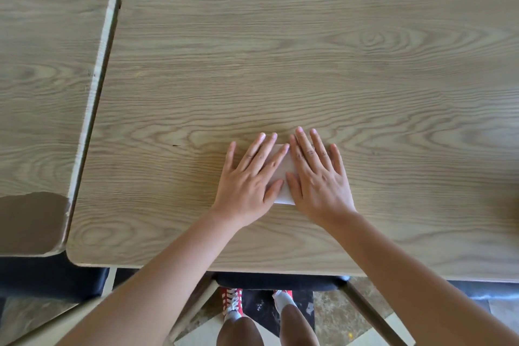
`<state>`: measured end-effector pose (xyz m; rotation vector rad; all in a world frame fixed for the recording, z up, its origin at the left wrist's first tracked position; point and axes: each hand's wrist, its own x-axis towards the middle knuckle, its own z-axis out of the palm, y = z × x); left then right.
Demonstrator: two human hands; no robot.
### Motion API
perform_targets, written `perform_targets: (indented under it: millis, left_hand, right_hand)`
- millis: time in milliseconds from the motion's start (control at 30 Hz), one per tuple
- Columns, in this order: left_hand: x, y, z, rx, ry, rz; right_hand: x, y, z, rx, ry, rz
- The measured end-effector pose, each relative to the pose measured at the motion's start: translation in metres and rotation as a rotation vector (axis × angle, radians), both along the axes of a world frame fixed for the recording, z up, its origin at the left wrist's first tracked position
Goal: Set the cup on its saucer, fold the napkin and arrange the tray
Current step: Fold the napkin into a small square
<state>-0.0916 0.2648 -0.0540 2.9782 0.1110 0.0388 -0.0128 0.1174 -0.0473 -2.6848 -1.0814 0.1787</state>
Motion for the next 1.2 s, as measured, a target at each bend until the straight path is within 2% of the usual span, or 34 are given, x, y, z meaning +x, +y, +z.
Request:
perform_targets:
  millis: [233,533,600,667,767,867,967,1200]
  left_hand:
    - [-0.004,-0.005,0.008,0.005,0.069,0.033]
    - [-0.046,-0.040,0.017,-0.068,0.142,0.058]
    - [-0.049,-0.045,0.022,-0.160,0.122,0.109]
    - [-0.048,-0.049,0.032,-0.308,0.104,0.320]
    - [-0.039,-0.053,0.045,-0.423,0.011,0.665]
    - [-0.029,-0.051,0.054,-0.667,0.048,0.843]
    - [-0.026,-0.044,0.056,-0.799,0.064,0.915]
    - [-0.035,-0.038,0.054,-1.014,0.158,0.895]
  right_hand:
    - [-0.003,0.000,0.008,-0.053,0.039,0.011]
    - [-0.044,-0.024,0.020,-0.141,0.038,0.014]
    - [-0.047,-0.024,0.024,-0.165,0.044,0.012]
    - [-0.049,-0.024,0.026,-0.178,0.056,0.011]
    - [-0.048,-0.024,0.028,-0.201,0.053,0.019]
    - [-0.048,-0.025,0.031,-0.219,0.044,0.016]
    - [-0.051,-0.025,0.031,-0.227,0.062,0.006]
    - [-0.063,-0.032,0.029,-0.195,0.072,-0.033]
